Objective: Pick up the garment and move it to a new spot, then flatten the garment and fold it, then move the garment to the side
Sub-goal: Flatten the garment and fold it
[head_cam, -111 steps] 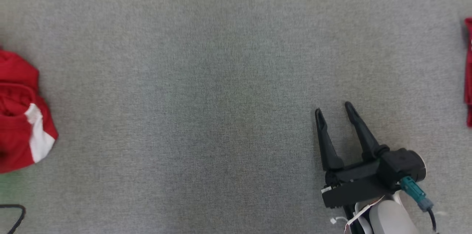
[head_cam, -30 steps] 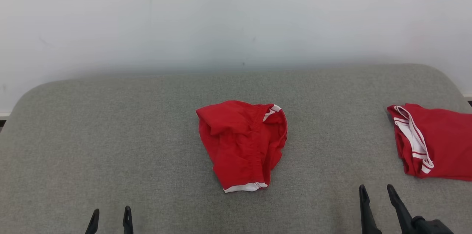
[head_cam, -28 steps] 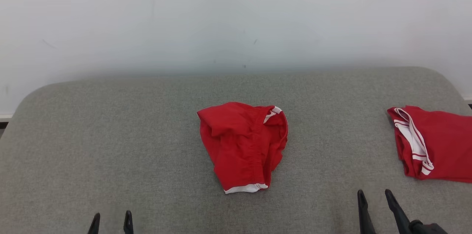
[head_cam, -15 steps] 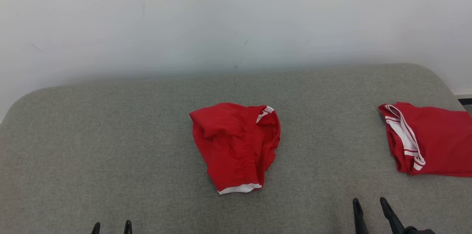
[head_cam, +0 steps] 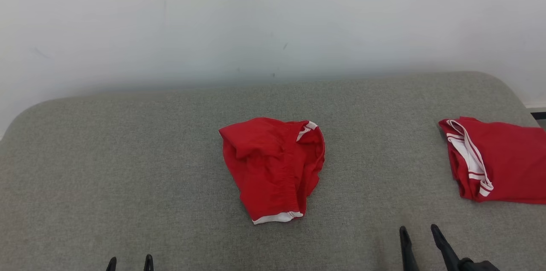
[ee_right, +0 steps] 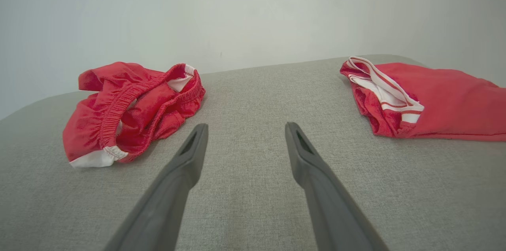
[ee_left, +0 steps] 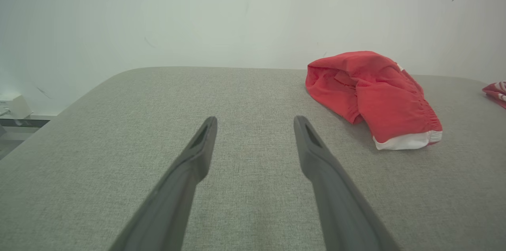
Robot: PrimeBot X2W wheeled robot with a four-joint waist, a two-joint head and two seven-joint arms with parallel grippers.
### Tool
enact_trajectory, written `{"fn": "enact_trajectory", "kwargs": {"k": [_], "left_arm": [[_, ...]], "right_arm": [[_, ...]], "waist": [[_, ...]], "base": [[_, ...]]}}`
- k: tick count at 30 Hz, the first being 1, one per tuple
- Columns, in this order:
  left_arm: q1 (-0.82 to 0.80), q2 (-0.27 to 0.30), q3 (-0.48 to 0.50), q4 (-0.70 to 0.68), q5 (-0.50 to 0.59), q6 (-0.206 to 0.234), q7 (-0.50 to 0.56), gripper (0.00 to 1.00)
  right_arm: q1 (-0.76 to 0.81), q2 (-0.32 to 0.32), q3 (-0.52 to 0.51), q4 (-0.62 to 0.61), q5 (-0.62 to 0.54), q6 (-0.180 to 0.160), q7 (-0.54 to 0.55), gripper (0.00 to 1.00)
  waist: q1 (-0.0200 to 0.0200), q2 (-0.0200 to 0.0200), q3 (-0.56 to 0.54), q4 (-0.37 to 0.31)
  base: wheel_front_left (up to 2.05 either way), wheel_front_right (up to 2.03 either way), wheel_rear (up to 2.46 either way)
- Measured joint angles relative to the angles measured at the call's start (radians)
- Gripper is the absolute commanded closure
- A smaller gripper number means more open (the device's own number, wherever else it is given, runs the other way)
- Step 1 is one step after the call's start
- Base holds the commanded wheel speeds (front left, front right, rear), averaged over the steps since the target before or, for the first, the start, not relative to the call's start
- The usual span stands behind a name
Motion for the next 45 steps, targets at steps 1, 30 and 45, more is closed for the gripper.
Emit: {"fn": "enact_trajectory", "kwargs": {"k": [1,30,45], "left_arm": [[0.000,0.000,0.001,0.000,0.000,0.000,0.000,0.00],[-0.072,-0.002,-0.054,-0.038,-0.035,0.010,0.000,0.00],[-0.068,-0.002,-0.045,-0.040,-0.040,0.019,0.000,0.00]], "right_arm": [[-0.004,0.000,0.011,0.000,-0.005,0.000,0.004,0.00],[-0.522,-0.106,0.573,0.433,0.218,0.000,0.308,0.54],[-0.615,-0.099,0.628,0.290,0.407,0.000,0.248,1.00]], "waist": [[0.0000,0.0000,0.001,0.000],[0.0002,0.0001,0.104,0.167],[0.0002,0.0001,0.082,0.160]], "base": [[0.00,0.00,0.00],[0.00,0.00,0.00],[0.00,0.00,0.00]]}}
